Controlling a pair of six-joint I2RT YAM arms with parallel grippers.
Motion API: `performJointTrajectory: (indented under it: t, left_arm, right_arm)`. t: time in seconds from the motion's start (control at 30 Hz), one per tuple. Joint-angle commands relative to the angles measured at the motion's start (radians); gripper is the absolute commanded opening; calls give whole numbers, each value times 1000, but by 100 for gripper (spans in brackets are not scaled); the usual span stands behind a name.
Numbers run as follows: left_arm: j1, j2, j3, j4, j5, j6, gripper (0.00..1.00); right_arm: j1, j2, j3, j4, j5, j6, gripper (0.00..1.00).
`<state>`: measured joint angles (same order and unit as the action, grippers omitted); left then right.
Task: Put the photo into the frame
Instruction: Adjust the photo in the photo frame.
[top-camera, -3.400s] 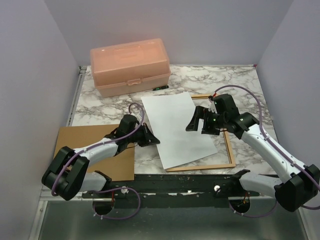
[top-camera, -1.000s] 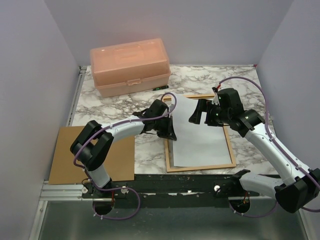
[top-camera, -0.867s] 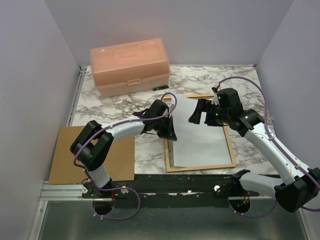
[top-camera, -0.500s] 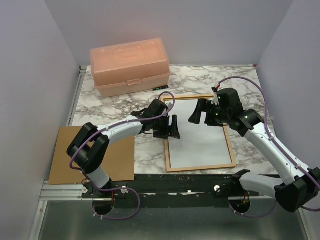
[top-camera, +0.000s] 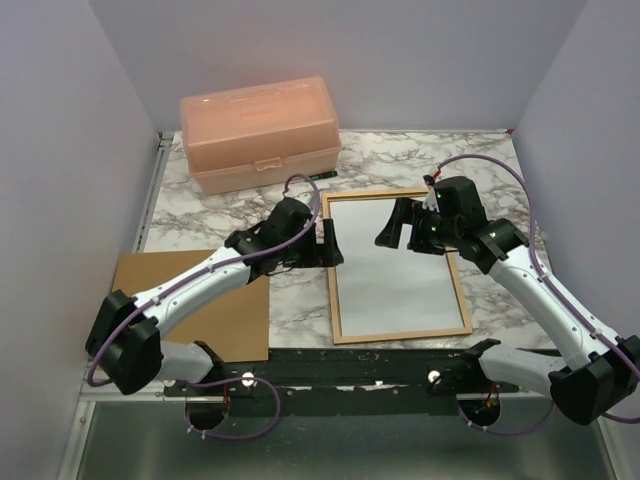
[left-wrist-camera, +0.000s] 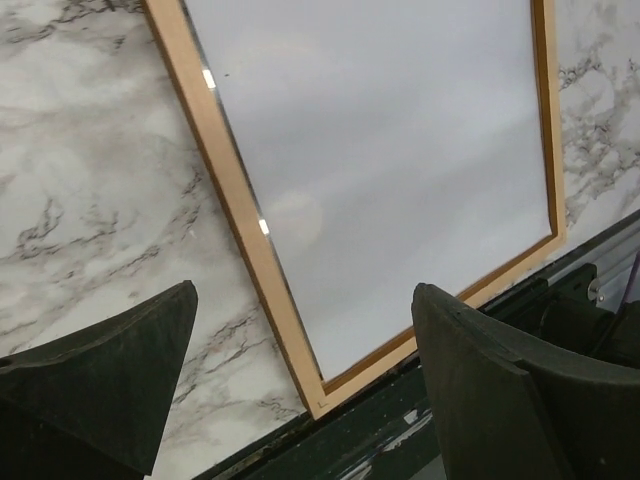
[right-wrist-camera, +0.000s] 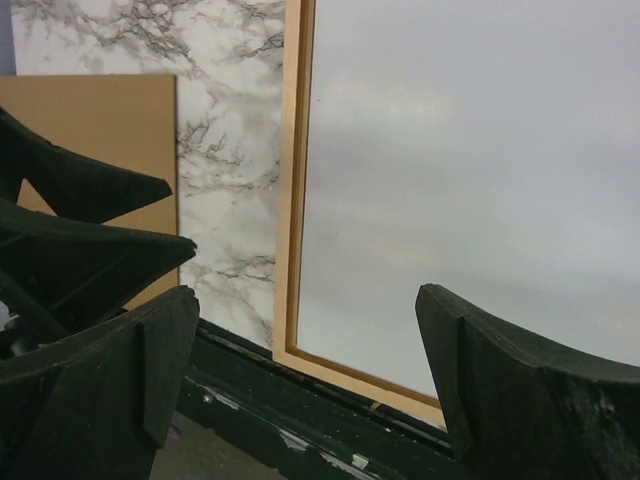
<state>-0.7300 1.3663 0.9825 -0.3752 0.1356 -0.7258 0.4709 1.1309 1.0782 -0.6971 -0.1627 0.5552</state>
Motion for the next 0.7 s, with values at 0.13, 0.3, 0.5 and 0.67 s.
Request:
performJointTrajectory:
  t: [0.13, 0.3, 0.5, 0.67]
  left_arm:
    - [-5, -329, -160, 18, -208, -34, 95]
    - [-3, -524, -223, 54, -230, -21, 98]
    - [0, -681, -235, 21, -239, 22, 99]
    - [2, -752, -204, -68, -277, 49, 99]
  right_arm:
    - [-3, -9, -61, 18, -85, 63, 100]
    - [-2, 27, -97, 43, -133, 96, 99]
    - [36, 83, -148, 96, -150, 140, 97]
    - [134, 164, -165, 156, -121, 183, 94]
